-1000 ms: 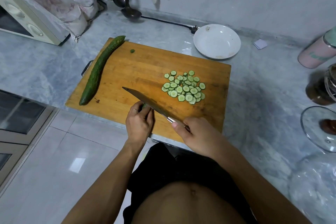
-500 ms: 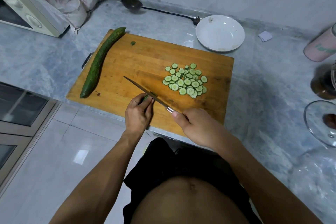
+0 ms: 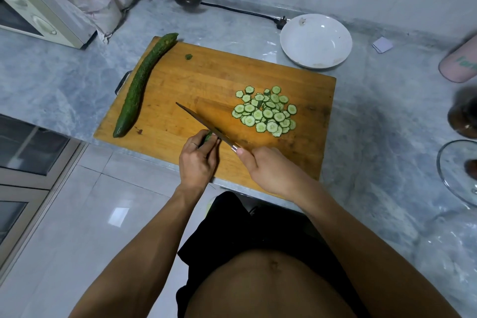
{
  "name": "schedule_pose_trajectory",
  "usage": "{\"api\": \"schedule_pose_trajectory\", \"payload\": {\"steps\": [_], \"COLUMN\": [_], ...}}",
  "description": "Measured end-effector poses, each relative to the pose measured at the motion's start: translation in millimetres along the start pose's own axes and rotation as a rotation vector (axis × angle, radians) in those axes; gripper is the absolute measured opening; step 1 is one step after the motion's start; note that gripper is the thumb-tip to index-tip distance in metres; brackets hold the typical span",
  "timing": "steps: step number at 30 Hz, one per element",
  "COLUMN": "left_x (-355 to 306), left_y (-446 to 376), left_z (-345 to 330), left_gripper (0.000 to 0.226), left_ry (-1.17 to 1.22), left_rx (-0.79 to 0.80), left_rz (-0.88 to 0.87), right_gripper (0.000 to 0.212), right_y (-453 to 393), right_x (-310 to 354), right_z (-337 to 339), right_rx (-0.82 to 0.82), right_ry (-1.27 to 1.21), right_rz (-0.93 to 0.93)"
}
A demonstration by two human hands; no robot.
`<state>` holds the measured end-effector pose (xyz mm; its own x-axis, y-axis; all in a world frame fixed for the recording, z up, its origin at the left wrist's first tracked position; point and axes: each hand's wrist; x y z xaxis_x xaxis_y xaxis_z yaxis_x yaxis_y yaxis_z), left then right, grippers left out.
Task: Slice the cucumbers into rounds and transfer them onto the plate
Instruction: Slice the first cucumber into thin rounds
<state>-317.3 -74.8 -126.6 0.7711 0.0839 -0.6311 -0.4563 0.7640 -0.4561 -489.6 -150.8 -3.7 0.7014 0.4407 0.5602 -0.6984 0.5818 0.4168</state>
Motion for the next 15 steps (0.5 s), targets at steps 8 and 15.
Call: {"api": "schedule_pose_trajectory", "payload": {"steps": [8, 15], "left_x": [3.1, 2.3], "left_y": [-0.8, 0.3], "left_z": [-1.4, 3.4], "left_gripper": [0.019, 0.026], "left_ry": [0.01, 0.027], "left_rx": [-0.017, 0.023], "left_rz": [0.032, 0.043], "right_gripper": [0.067, 0.055], "right_y": [-10.5, 1.5], "right_x": [-14.3, -15.3], "right_z": [-8.6, 5.8], "right_rx": [-0.024, -0.057], "right_ry": [-0.102, -0.18], "right_rz": [-0.036, -0.002]}}
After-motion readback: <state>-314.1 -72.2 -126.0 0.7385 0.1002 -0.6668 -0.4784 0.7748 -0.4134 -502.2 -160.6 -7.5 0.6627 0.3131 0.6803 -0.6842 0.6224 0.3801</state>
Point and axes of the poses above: each hand's wrist, its own y-axis away from the middle knuckle, its own z-axis out of the back of the hand, x = y × z, and after that the axes turned 7 degrees about y, right-handed
